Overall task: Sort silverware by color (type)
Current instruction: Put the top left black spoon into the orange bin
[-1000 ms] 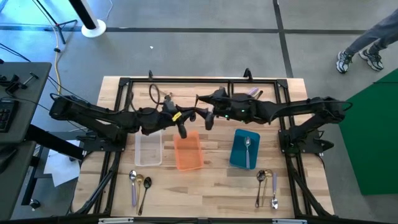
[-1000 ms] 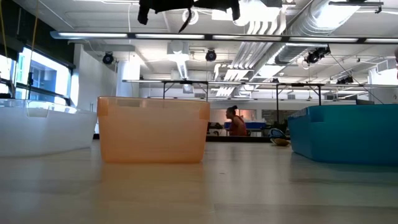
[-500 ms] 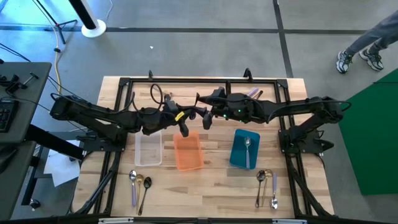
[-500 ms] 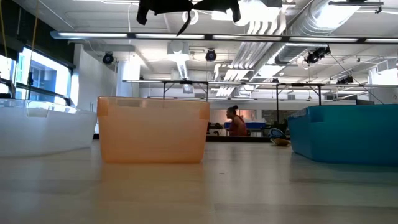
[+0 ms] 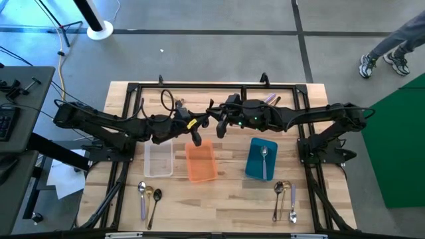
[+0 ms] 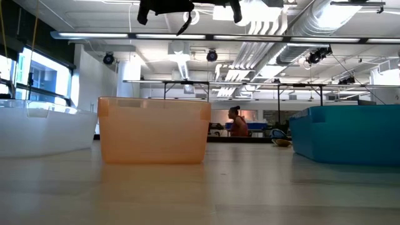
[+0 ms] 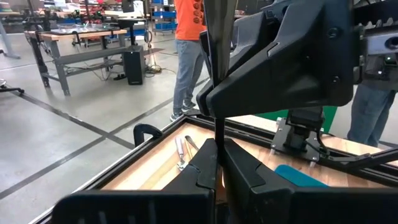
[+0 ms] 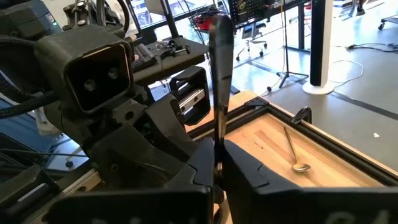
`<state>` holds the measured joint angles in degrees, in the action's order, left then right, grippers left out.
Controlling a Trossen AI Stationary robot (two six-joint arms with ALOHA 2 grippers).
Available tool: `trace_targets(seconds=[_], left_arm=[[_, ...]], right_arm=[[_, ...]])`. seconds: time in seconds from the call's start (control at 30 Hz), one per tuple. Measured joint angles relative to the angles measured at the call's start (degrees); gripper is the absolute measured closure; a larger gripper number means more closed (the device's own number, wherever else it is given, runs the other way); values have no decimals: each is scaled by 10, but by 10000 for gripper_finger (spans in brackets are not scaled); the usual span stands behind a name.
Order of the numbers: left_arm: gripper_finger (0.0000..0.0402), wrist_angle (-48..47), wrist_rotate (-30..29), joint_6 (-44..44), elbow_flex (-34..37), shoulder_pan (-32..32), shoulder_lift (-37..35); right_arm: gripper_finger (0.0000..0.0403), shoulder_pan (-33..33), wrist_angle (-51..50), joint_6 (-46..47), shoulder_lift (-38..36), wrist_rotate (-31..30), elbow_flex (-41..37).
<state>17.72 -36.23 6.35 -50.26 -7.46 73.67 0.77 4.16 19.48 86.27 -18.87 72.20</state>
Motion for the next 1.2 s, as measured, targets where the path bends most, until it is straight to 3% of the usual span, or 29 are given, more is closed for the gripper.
trace_targets(seconds=[0.4,0.8,0.97,1.2], left_arm=[[378,-2,13,-6,0,0,0],[240,-47,23,43,0,0,-10],[195,-127,48,63,0,0,-53],[190,-270,90,85,0,-1,-174]], right_arm=[[401,0,-1,10,0,3,0],[402,0,-2,-4,0,-2,0],[403,-5,-18,-18,-2,-2,-1],[403,-15,-57,-46,-33,-2,-1]])
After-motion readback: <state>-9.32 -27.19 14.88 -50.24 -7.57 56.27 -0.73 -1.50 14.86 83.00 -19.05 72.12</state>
